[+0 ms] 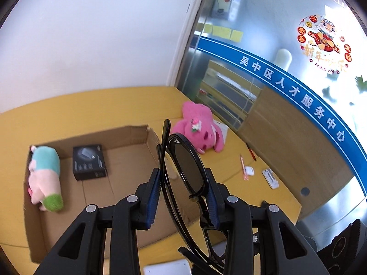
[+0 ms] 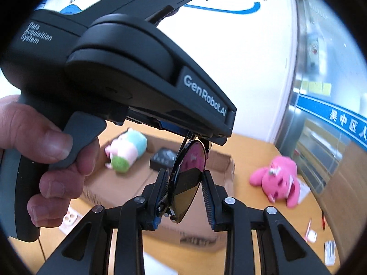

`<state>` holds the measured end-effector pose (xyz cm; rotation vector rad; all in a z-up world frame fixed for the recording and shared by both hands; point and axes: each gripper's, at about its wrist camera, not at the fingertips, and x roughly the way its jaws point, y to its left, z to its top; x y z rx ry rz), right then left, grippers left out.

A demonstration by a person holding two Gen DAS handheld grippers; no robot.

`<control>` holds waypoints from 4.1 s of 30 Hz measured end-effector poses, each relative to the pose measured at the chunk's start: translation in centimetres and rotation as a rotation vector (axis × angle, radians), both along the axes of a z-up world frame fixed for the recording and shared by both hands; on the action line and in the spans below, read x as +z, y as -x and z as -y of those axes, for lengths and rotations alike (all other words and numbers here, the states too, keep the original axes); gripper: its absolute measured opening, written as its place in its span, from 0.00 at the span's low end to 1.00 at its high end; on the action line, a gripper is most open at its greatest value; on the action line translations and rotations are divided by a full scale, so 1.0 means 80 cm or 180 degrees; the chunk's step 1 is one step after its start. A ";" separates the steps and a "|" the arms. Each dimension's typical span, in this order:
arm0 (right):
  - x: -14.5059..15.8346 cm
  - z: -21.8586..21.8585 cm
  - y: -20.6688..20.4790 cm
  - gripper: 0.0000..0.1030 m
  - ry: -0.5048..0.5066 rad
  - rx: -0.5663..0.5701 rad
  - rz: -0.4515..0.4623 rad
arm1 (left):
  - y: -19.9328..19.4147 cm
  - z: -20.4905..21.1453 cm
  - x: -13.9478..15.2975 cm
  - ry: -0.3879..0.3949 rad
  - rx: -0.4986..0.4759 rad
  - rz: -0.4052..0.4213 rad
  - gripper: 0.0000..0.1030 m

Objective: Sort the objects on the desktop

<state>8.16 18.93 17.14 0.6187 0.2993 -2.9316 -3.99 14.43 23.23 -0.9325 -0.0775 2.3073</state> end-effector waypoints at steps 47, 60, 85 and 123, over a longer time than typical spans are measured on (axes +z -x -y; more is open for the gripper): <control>-0.228 -0.087 0.411 0.27 0.0658 -0.0193 0.1938 | 0.393 -0.079 -0.299 0.0527 -0.0004 0.1475 0.36; -0.258 -0.101 0.414 0.27 0.0711 -0.0279 0.2133 | 0.384 -0.075 -0.289 0.0598 0.0065 0.1480 0.49; -0.210 -0.094 0.141 0.79 0.0562 -0.0204 0.0965 | -0.026 0.221 -0.210 0.0535 0.1463 -0.0444 1.00; -0.209 -0.083 0.105 0.99 0.0577 -0.0159 0.0246 | -0.058 0.225 -0.280 0.0724 0.1832 -0.1060 1.00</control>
